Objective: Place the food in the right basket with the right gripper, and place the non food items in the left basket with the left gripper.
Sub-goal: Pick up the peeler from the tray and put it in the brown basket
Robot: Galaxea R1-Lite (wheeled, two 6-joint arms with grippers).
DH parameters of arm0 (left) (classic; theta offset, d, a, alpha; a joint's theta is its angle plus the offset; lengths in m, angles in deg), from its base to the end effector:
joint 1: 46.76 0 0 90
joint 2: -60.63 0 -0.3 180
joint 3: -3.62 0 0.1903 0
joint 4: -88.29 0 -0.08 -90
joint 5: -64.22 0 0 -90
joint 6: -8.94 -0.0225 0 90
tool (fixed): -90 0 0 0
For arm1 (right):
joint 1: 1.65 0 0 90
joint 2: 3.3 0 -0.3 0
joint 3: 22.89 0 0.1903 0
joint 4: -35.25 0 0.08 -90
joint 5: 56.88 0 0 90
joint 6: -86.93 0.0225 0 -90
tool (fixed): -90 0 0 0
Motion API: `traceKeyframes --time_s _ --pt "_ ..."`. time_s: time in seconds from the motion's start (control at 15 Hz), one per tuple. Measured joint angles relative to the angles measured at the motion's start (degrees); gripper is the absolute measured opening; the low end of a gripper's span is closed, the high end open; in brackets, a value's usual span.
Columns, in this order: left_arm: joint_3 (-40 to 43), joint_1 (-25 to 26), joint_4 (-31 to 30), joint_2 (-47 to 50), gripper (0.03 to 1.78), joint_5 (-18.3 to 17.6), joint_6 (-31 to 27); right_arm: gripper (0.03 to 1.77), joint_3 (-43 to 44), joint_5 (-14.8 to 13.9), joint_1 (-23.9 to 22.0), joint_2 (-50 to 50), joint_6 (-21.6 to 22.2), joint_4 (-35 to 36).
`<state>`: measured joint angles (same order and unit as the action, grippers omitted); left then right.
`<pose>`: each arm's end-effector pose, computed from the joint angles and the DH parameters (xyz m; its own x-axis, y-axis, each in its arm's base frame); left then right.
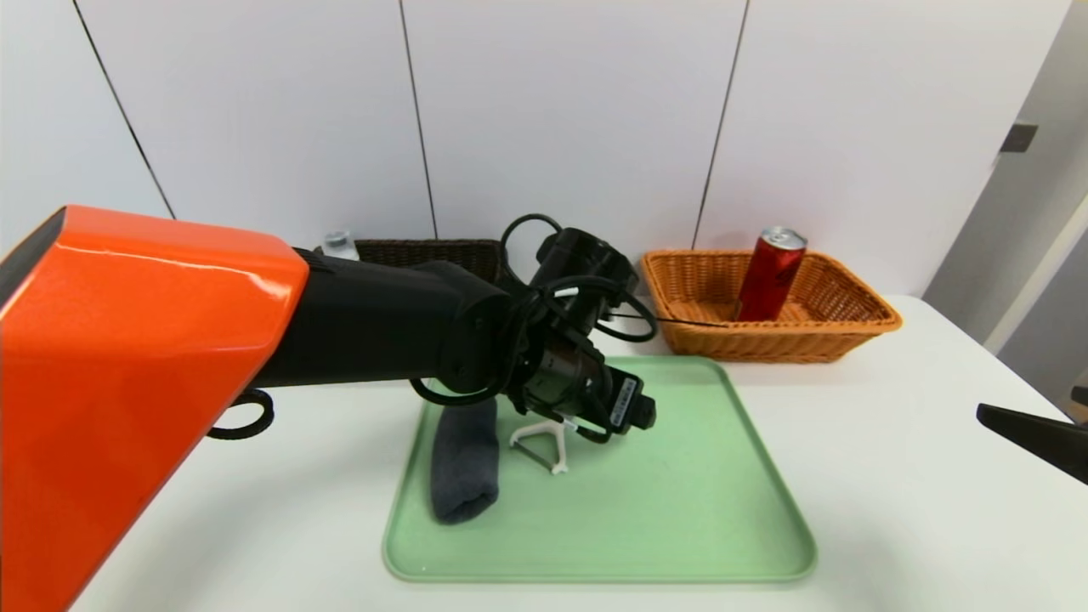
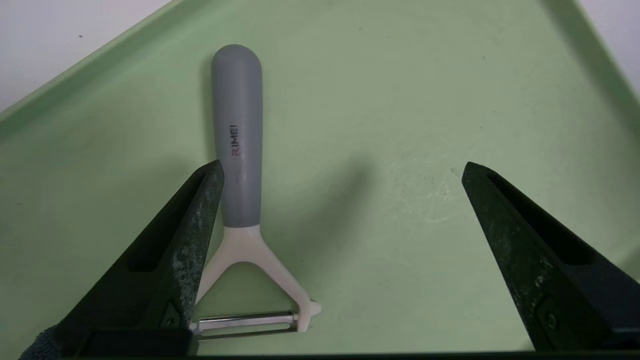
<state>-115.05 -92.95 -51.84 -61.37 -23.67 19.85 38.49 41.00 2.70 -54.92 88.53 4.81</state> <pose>0.2939 -0.3052 0.1732 0.5309 -0.5002 -0.6841 0.6002 0.7918 -0.1132 0.0965 0.0104 0.2313 0.9137 0.2070 -0.3498 -0.1931 0.9783 0.0745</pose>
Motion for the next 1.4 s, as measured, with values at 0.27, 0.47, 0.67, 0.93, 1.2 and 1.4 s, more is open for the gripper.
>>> traceKeyframes --time_s 0.27,0.47,0.67,0.93,1.2,1.4 --pt "-4.9 0.0 4.3 -1.9 1.69 2.1 0.1 1.69 0.0 0.0 0.0 0.2 0.0 0.0" --pt "-7.4 0.5 5.3 -3.4 1.69 2.9 0.2 1.69 -0.1 0.0 0.0 0.2 0.0 -0.1" --pt "-10.7 1.6 7.7 -5.7 1.69 5.4 1.1 1.69 -0.5 0.0 0.0 0.3 0.1 0.0" --pt "-13.7 3.2 9.1 -8.4 1.69 5.5 1.5 1.69 -0.8 0.0 0.0 0.4 0.2 0.0" --pt "-13.8 3.3 9.2 -9.5 1.69 5.5 1.6 1.69 -1.0 -0.1 -0.1 0.5 0.2 0.0" --pt "-13.7 3.3 9.9 -9.7 1.69 5.5 1.7 1.69 -1.0 -0.1 -0.1 0.5 0.2 0.0"
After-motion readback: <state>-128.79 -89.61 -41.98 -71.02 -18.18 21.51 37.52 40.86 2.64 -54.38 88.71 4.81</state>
